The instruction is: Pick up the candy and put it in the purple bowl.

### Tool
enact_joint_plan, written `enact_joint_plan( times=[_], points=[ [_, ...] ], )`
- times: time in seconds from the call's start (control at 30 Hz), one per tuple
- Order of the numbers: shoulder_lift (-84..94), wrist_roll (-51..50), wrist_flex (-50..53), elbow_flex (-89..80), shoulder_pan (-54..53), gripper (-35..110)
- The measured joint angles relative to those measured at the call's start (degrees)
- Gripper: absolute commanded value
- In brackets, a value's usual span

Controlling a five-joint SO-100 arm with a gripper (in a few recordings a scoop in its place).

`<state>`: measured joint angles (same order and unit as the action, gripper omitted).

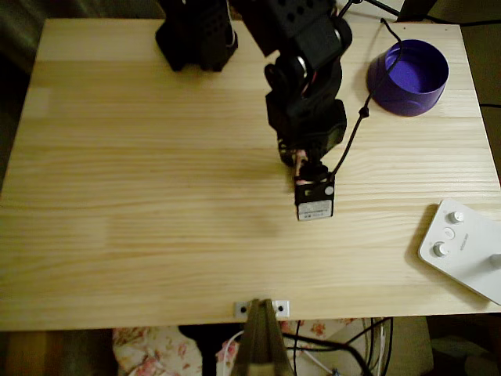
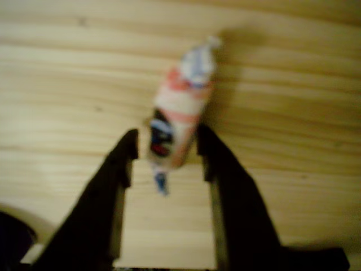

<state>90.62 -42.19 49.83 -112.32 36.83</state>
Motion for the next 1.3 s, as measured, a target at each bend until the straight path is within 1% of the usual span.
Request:
enact_joint_plan(
  times=[0.4,0.87,1.3],
  points=[
    [0.00,1.05,-0.79,-0.88,-1.14,4],
    [1.85,1.58,-1.05,-2.99,-4.31,4],
    [9.49,1.58,5.19,-3.52,-5.63,4]
  ],
)
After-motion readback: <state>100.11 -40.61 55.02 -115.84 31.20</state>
